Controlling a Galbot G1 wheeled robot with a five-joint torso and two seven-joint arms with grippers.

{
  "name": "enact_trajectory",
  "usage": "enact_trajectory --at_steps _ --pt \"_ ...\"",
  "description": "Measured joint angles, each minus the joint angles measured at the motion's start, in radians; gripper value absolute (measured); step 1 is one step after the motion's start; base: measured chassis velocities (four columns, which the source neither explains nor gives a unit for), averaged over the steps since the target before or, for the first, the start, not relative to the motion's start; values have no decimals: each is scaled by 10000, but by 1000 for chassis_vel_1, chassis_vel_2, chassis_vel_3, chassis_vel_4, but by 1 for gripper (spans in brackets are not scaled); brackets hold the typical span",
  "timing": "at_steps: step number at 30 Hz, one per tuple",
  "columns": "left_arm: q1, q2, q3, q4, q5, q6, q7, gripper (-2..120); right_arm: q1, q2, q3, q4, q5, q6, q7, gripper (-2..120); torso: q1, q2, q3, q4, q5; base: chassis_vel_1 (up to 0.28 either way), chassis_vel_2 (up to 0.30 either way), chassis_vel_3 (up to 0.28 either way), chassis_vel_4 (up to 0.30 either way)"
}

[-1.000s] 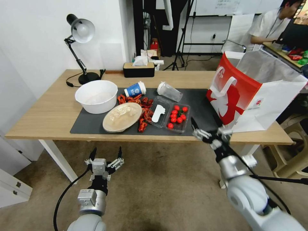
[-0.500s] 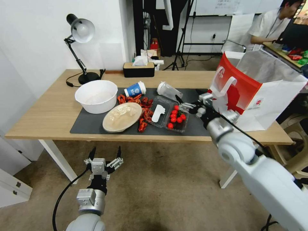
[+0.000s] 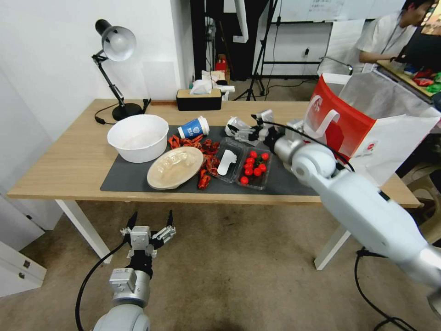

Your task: Pick up the trash from the table and place it into the takeout bag.

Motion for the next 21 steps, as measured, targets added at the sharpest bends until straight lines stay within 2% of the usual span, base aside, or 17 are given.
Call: enact_trajectory --at_steps 2,6,9,11,17,21 --pt "-51 0 4 70 -48 -21 -2 100 745 180 -415 -720 -155 -338 -532 100 1 0 0 -1 2 0 0 0 0" --pt "-127 -3 16 164 -62 -47 -3 100 1685 414 -1050 -1553 -444 -813 -906 100 0 0 -1 0 3 0 0 0 0" --pt "-156 11 17 199 -62 -54 6 100 2063 567 -1299 -1884 -597 -1147 -915 100 0 0 -1 1 0 0 0 0 0" --pt "-169 87 -25 203 -59 -60 9 100 2473 811 -1586 -2361 -931 -1765 -898 100 0 0 -1 0 2 0 0 0 0" --pt "-157 157 -111 200 -184 -86 1 100 2804 1242 -1755 -3078 -1543 -2590 -914 100 -1 0 -1 1 2 0 0 0 0" --pt "-103 170 -145 176 -257 -139 0 100 2843 1509 -1753 -3644 -1862 -2750 -930 100 -1 0 -1 1 3 0 0 0 0"
